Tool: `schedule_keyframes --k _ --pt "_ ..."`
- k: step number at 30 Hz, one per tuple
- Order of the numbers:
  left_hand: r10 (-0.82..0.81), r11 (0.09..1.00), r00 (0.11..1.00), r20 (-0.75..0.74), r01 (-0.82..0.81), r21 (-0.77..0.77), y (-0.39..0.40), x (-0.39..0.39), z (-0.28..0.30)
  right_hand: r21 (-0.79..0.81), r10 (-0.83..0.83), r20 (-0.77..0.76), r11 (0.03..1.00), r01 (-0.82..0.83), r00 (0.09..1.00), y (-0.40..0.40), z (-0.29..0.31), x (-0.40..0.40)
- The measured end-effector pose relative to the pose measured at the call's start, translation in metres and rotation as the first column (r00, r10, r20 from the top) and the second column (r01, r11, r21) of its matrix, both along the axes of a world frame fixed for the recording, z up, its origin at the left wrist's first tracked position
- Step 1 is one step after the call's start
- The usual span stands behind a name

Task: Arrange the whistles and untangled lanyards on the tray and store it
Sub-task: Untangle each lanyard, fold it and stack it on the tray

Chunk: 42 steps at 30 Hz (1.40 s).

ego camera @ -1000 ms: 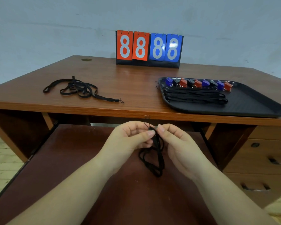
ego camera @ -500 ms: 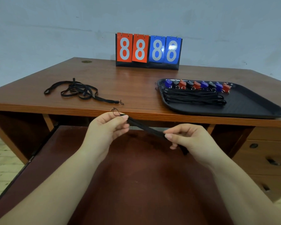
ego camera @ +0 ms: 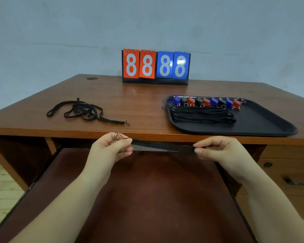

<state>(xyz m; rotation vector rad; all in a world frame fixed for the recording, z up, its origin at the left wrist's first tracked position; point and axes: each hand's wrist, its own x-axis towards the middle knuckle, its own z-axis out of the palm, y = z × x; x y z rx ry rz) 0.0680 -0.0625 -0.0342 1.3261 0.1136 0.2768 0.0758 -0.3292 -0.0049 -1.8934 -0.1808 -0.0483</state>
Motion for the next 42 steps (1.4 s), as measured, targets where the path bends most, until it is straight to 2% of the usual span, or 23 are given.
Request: schedule_keyframes --k 7,13,18,23,27,30,36,42 --pt "-0.014 0.997 1.0 0.024 0.012 0.077 -0.023 0.014 0.024 -0.009 -0.122 0.034 0.992 0.122 0.992 -0.027 0.033 0.012" --pt "-0.082 0.974 0.996 0.023 0.075 0.212 -0.055 0.053 0.048 -0.172 -0.186 0.097 0.964 0.201 0.978 -0.062 0.057 0.036" --pt "-0.07 0.85 0.997 0.043 0.037 0.526 -0.081 0.08 0.05 -0.346 -0.263 0.125 0.892 0.29 0.957 -0.085 0.046 0.061" --pt "0.001 0.762 0.999 -0.033 0.021 0.648 -0.09 0.102 0.045 -0.497 -0.231 0.057 0.837 0.228 0.971 -0.091 0.038 0.08" --pt "0.064 0.646 0.998 -0.008 -0.035 0.762 -0.092 0.106 0.043 -0.556 -0.208 0.0 0.813 0.173 0.978 -0.093 0.037 0.091" --pt "0.064 0.604 0.998 0.001 -0.039 0.796 -0.091 0.105 0.041 -0.588 -0.195 0.002 0.793 0.158 0.981 -0.096 0.036 0.094" --pt "0.009 0.626 0.999 0.033 -0.031 0.779 -0.079 0.093 0.049 -0.603 -0.164 0.102 0.774 0.192 0.981 -0.093 0.046 0.084" --pt "0.057 0.59 0.995 0.08 -0.098 0.802 -0.023 0.068 0.061 -0.606 -0.019 0.182 0.785 0.127 0.983 -0.046 0.069 0.075"
